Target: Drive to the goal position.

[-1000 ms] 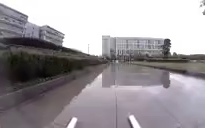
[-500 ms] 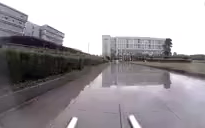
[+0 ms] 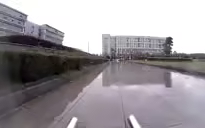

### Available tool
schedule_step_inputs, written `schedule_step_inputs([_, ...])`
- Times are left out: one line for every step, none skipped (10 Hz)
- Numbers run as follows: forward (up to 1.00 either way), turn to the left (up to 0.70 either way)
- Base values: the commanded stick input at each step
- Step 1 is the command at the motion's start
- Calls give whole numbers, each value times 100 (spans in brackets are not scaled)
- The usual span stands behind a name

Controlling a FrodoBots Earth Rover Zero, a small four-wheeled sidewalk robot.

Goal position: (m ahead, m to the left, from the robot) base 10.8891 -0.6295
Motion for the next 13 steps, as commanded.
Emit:
schedule_step_inputs([70,-12])
schedule_step_inputs([70,-14])
schedule_step_inputs([70,-5])
schedule_step_inputs([70,-1])
schedule_step_inputs([70,0])
schedule_step_inputs([70,0])
schedule_step_inputs([70,0])
schedule_step_inputs([70,0])
schedule_step_inputs([70,0])
schedule_step_inputs([70,0])
schedule_step_inputs([70,0])
schedule_step_inputs([70,0])
schedule_step_inputs([70,0])
